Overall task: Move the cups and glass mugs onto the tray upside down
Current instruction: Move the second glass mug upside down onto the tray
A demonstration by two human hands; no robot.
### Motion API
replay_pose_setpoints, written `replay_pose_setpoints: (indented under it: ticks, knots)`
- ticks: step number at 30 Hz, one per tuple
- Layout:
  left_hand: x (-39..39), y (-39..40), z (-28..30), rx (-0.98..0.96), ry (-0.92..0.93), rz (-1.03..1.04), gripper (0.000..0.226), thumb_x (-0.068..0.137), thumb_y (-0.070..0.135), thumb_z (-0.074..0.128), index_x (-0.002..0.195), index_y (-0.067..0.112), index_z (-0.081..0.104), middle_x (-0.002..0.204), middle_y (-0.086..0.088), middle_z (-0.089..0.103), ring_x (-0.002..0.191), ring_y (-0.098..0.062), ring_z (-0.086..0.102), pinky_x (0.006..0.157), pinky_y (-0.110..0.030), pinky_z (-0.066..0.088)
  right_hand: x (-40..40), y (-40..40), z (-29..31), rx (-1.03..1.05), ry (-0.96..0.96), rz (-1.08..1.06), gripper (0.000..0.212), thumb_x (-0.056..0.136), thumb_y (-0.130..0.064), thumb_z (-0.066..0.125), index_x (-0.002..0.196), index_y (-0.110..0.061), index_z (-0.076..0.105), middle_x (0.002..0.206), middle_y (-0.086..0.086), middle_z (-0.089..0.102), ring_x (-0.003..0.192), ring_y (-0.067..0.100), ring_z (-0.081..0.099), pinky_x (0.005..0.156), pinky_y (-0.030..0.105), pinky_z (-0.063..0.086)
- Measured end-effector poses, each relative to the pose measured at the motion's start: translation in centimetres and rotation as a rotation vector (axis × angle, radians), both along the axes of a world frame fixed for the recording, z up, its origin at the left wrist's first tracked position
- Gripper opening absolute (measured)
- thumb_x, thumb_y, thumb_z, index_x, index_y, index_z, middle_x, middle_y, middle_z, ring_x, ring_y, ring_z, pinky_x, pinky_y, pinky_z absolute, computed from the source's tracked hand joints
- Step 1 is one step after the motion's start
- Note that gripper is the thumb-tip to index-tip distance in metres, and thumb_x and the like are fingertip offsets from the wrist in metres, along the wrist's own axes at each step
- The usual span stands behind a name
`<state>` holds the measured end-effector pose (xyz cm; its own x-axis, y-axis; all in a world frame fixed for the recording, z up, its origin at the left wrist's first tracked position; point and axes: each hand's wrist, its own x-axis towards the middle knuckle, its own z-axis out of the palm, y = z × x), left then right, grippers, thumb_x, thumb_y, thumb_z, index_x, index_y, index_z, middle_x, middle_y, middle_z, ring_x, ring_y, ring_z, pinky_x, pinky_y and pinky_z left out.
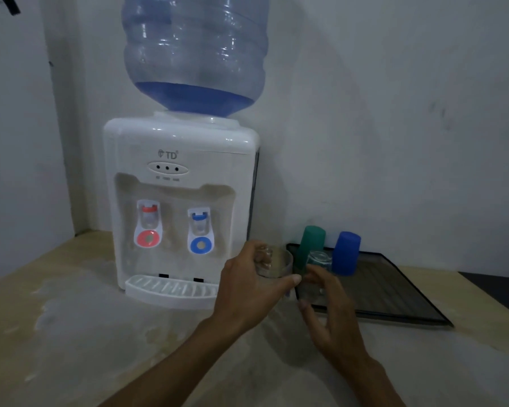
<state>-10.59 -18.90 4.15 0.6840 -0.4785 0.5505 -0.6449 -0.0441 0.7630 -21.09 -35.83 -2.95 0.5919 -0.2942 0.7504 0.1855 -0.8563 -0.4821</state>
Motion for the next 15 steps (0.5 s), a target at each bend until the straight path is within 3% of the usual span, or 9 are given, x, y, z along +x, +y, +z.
replay_pose_setpoints:
  ticks: [4,8,12,15]
  knots:
    - [-0.2,-1.7,-0.1,-0.012,-0.020,-0.018,0.071,0.064,0.056,0.089,0.121,0.029,0.056,0.107,0.013,0.068,0.097,-0.004,0.066,0.084,-0.026,0.059,0.7,0.3,-0.2,0.013,0.027,0.049,0.071,0.089,-0.042,0.076,0.149,-0.024,0.043,0.144,-0.014,0.055,0.132,0.013,0.056,0.106,0.035,0.049]
    - [-0.4,-2.6,-0.9,-0.029,-0.033,-0.022,0.067,0.063,0.057,0.090,0.115,0.036,0.054,0.102,0.020,0.066,0.094,0.000,0.065,0.079,-0.013,0.054,1.3,1.2,0.0,0.018,0.031,0.071,0.072,0.080,-0.050,0.083,0.140,-0.027,0.049,0.133,-0.017,0.061,0.119,0.009,0.063,0.095,0.025,0.054]
    - [0.0,-3.2,-1.6,-0.048,-0.028,-0.036,0.068,0.062,0.058,0.090,0.117,0.032,0.059,0.102,0.017,0.069,0.092,0.000,0.067,0.080,-0.018,0.058,1.7,1.8,-0.3,0.087,0.007,0.044,0.078,0.077,-0.041,0.087,0.141,-0.019,0.050,0.133,-0.014,0.062,0.117,0.005,0.064,0.091,0.014,0.053]
    - [0.4,-3.6,-2.1,-0.055,-0.033,-0.074,0.073,0.062,0.057,0.090,0.121,0.032,0.055,0.107,0.016,0.067,0.096,0.000,0.065,0.084,-0.020,0.058,1.8,1.7,-0.7,0.092,0.014,-0.010,0.081,0.075,-0.041,0.087,0.142,-0.016,0.049,0.129,-0.010,0.063,0.113,0.002,0.063,0.090,0.018,0.055]
